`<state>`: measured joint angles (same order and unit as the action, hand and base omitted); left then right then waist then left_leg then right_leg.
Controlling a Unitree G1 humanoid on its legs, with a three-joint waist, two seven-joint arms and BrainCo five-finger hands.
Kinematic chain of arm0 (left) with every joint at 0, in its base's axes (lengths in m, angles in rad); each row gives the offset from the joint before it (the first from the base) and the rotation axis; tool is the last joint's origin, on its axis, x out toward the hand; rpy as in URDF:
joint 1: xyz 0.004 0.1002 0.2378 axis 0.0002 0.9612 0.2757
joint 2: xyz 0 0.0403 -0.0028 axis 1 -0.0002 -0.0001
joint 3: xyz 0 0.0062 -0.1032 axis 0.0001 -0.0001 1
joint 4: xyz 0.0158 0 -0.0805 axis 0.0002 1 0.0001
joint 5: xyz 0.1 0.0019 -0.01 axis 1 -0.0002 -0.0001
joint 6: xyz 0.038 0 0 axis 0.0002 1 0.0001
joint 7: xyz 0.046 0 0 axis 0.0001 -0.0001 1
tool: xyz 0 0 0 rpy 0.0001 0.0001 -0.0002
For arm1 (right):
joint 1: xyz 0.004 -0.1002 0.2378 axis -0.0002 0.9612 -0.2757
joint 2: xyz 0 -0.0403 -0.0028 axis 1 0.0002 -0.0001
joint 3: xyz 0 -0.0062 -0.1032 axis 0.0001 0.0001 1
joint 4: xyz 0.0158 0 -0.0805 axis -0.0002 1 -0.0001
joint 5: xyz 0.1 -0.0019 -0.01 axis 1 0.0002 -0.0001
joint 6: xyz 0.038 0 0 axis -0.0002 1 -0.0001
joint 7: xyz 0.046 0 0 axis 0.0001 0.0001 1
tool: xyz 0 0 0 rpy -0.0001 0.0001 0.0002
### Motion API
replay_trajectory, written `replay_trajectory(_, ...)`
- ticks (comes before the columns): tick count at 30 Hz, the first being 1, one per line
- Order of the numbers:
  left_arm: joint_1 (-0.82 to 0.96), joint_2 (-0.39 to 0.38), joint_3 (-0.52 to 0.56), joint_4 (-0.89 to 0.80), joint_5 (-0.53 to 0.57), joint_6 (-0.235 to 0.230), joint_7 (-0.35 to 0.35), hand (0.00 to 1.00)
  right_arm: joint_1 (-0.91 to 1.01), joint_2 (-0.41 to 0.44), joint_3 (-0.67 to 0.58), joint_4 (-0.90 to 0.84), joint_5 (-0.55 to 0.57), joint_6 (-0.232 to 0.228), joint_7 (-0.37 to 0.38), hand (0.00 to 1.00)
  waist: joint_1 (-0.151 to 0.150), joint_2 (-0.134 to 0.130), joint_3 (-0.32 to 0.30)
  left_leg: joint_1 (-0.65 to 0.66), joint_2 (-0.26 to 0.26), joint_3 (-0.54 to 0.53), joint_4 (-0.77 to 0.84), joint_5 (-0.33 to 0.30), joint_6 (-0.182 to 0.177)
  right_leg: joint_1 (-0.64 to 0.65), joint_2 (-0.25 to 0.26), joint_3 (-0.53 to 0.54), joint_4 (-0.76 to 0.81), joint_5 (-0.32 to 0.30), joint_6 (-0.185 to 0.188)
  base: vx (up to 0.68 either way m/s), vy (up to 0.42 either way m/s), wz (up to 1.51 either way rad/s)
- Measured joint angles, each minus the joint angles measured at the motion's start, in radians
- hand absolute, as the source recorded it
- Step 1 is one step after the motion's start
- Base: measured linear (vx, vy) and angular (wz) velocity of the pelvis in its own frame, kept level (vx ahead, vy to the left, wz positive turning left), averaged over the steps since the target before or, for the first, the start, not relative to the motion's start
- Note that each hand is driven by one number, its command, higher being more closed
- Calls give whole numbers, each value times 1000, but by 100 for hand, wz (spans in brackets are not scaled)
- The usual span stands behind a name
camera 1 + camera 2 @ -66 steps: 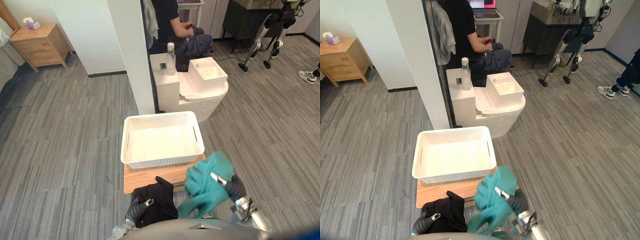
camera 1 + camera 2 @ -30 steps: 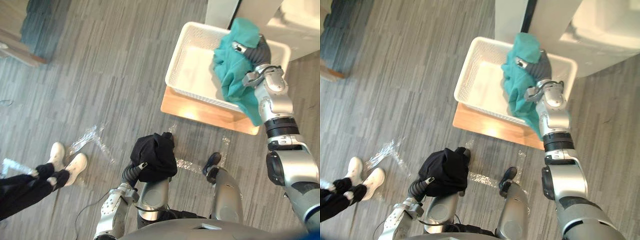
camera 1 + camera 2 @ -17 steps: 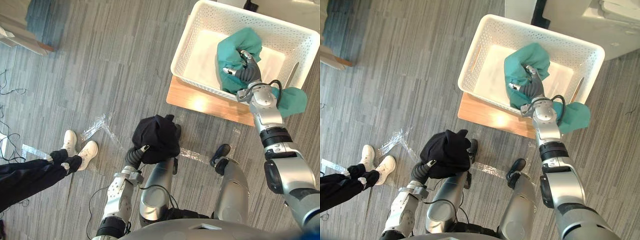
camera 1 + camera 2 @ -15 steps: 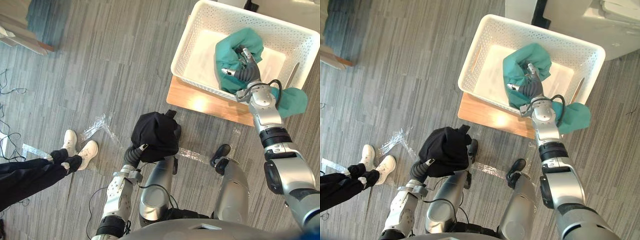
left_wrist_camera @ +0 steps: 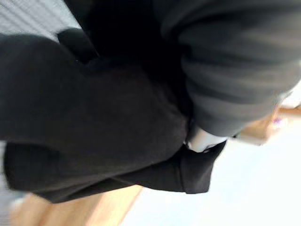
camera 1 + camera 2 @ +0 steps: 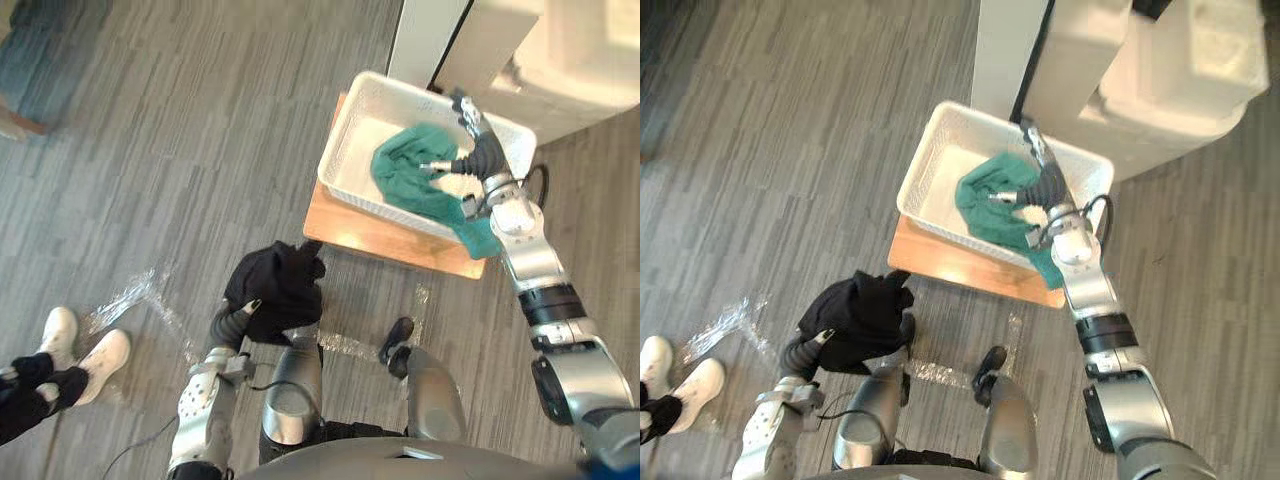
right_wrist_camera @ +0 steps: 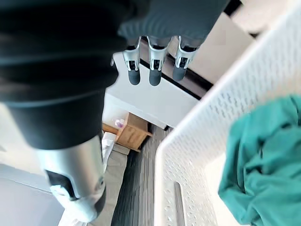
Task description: Tidy the bed and pick cloth on bed and put in laundry
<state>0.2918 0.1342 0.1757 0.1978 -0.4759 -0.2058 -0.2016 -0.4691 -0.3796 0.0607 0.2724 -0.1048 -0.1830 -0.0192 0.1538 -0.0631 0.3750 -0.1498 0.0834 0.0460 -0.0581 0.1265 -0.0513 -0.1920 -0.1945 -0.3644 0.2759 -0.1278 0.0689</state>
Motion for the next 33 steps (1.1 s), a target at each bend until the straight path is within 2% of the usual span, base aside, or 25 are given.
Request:
replay_trajectory(2,22,-9,66,-74,35,2,20,100,119,32,-61,-72,-8,11,-16,0,1,-12,-49,27,4,2,-16,-3,-1,35,14,2,-42,14,0,86,-6,-4)
replay_trajectory(5,26,-8,181,-167,103,-9,66,100,321,60,-148,-161,-49,28,-32,0,-12,-15,-116,86,3,34,-38,-16,-1,91,22,23,-91,33,8,111,13,-22)
replay_trajectory(6,22,-4,226,-195,141,-27,88,100,398,67,-174,-184,-59,28,-31,0,-36,-13,-139,104,1,48,-39,-26,2,108,22,34,-106,38,11,88,28,-30)
replay_trajectory(7,21,1,244,-205,156,-35,98,100,435,69,-189,-191,-62,28,-29,0,-45,-14,-153,110,0,57,-39,-30,2,112,22,43,-111,41,14,73,29,-34)
replay_trajectory(9,-10,43,290,-216,183,-79,100,100,551,86,-266,-195,-66,37,-7,0,-85,-3,-195,137,1,89,-39,-46,2,136,30,71,-145,56,16,55,21,-39)
replay_trajectory(12,-66,92,295,-217,181,-121,89,100,618,97,-322,-166,-64,35,14,0,-114,10,-230,160,6,117,-44,-62,1,153,42,107,-175,66,14,17,3,-42)
replay_trajectory(17,-198,135,210,-231,182,-222,36,100,727,157,-370,-9,-38,27,60,0,-182,41,-295,216,24,194,-40,-88,-16,171,71,182,-194,73,15,55,-15,-43)
replay_trajectory(19,-232,136,160,-231,181,-233,4,100,760,189,-367,48,-36,21,78,0,-207,53,-305,233,32,211,-39,-93,-22,178,79,197,-194,73,12,77,-34,-33)
replay_trajectory(23,-278,136,27,-230,184,-233,-41,100,825,245,-359,169,-16,-17,102,0,-239,72,-321,283,53,267,-39,-113,-35,193,107,250,-189,68,-2,45,-26,-37)
replay_trajectory(24,-292,139,-3,-216,192,-233,-42,100,836,253,-354,204,-16,-33,105,0,-256,74,-322,294,56,276,-39,-115,-37,195,111,259,-185,67,-4,29,-24,-36)
replay_trajectory(28,-367,150,-92,-108,228,-204,-38,100,871,254,-344,291,-16,-69,109,0,-286,78,-323,321,60,308,-39,-120,-40,198,120,290,-178,67,-8,-14,-3,-25)
replay_trajectory(31,-395,157,-154,-22,284,-192,-12,100,879,253,-338,357,-14,-90,117,0,-308,78,-323,337,59,336,-39,-125,-42,197,123,316,-178,71,-8,-25,15,-27)
replay_trajectory(33,-415,161,-192,45,358,-189,41,100,888,254,-323,404,5,-102,125,0,-326,81,-322,338,56,363,-40,-132,-42,180,124,335,-178,71,-10,-27,16,-33)
